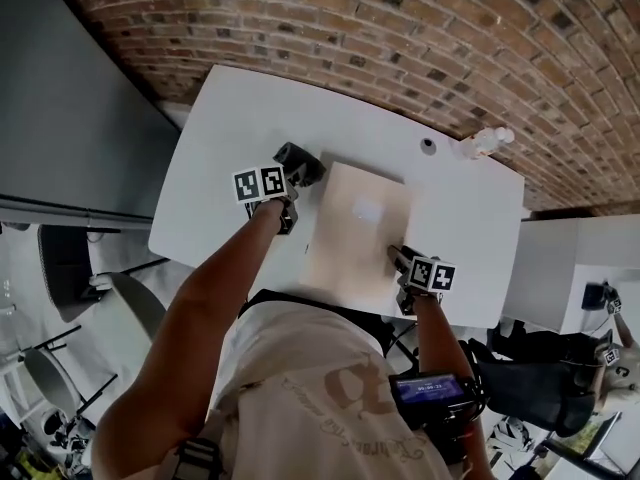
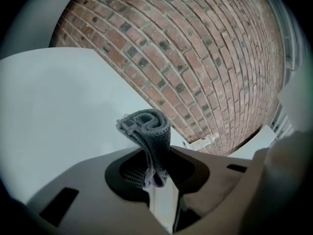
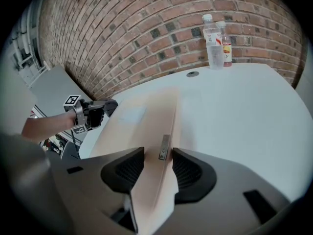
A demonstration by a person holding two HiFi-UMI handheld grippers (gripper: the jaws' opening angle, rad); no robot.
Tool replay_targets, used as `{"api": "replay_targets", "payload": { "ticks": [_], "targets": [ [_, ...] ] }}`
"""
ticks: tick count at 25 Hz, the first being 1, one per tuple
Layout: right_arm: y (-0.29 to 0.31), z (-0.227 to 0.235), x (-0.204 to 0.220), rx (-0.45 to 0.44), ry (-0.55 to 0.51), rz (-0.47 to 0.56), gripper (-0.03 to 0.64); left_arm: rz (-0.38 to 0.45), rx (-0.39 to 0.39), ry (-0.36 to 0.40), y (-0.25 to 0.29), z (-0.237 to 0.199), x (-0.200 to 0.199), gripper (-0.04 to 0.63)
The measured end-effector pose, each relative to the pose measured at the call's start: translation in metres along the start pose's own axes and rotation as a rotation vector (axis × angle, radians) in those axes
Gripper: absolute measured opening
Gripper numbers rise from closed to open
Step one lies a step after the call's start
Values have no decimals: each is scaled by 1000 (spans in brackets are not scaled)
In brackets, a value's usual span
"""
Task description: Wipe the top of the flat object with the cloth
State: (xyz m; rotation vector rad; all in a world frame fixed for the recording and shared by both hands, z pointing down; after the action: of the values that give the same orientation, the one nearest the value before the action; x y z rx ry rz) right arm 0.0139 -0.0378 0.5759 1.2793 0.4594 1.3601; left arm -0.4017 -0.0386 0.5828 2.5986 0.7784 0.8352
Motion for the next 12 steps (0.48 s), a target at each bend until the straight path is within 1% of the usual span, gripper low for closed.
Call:
{"api": "replay_targets", "payload": {
  "ticks": [5,9,10,12],
  "targets": [
    [0,-1,0,-5,28,19,192,-9,-2,-9,26,-2,-8,107],
    [2,0,0,-4,57,25,192,-2,-22,-30,38,-7,-11,107],
    [3,1,0,-5,62,24,192,-6,-27,-29,40,-8,-10,107],
    [3,2,1,-12,69,26,193,-29,-36,-2,43,-8,-9,107]
  ]
}}
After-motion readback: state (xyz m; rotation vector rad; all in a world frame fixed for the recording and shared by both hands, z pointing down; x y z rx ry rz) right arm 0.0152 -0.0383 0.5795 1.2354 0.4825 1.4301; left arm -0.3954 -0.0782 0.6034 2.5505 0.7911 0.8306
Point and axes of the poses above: the fingertips, and each gripper's own axes: y forward along the fingers, z to its right, x out of its underside, the point moved 10 cm from there along -y, backward along the fingers, and after that the axes turned 6 degrees about x, right-handed, at the moved point
